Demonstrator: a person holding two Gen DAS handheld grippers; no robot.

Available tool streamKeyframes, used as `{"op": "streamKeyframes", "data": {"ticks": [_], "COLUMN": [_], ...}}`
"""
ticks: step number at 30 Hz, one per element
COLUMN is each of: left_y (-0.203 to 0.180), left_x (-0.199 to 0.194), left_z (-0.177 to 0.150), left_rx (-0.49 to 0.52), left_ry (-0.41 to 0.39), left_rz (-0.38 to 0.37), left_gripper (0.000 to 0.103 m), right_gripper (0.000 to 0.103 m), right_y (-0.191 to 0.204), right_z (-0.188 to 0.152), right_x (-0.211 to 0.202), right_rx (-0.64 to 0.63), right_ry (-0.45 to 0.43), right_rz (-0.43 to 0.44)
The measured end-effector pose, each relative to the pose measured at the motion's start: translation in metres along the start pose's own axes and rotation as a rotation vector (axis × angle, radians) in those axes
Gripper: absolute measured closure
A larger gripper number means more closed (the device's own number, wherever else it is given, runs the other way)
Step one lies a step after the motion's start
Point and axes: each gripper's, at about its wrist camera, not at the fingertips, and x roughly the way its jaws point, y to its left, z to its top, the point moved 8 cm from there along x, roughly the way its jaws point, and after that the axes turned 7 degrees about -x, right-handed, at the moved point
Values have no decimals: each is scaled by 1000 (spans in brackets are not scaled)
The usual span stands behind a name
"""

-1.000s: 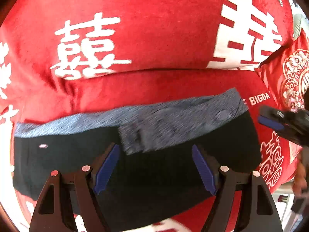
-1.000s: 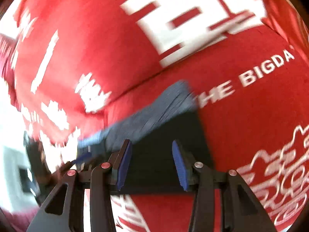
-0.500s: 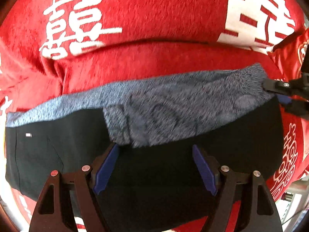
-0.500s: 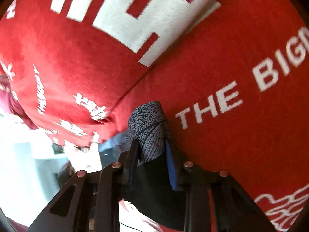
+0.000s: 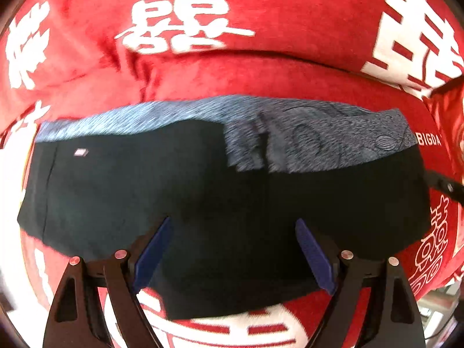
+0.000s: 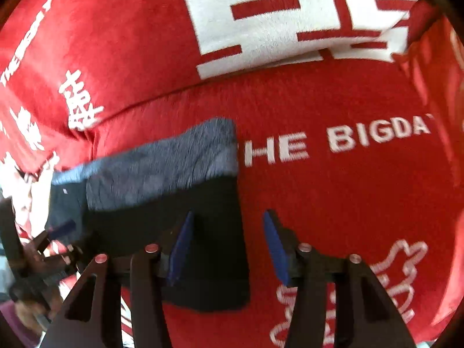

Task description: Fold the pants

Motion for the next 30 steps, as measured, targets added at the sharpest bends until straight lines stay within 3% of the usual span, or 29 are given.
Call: {"op": "streamKeyframes", "data": {"ticks": [3, 7, 13, 15, 18, 24, 30], "left_y": [19, 43, 71, 76, 86, 105, 128], "left_x": [-8, -16, -12, -9, -5, -7, -9], "left_z": [-7, -16, -26, -28, -31, -31, -32], "left_rx": [-44, -107, -156, -157, -159, -156, -187], "left_ry": [-4, -9, 12, 20, 40, 42, 43], "left_rz": [37, 62, 69, 71, 73, 64, 43], "left_gripper": [16, 16, 16, 16, 16, 16, 16], "right_gripper": [49, 49, 49, 49, 49, 49, 49], "right_y": [29, 96, 180, 193, 192, 205, 208], "right_z": [-4, -5, -27, -28, -38, -55, -52], "right_x": [-16, -10, 15, 26, 52, 48, 49], "right_rx": [-47, -149, -449, -473, -380, -454, -413], "right_ry": [-47, -31, 4, 16, 122, 117, 150], "right_rz": [36, 181, 186, 179, 195, 110, 63]}}
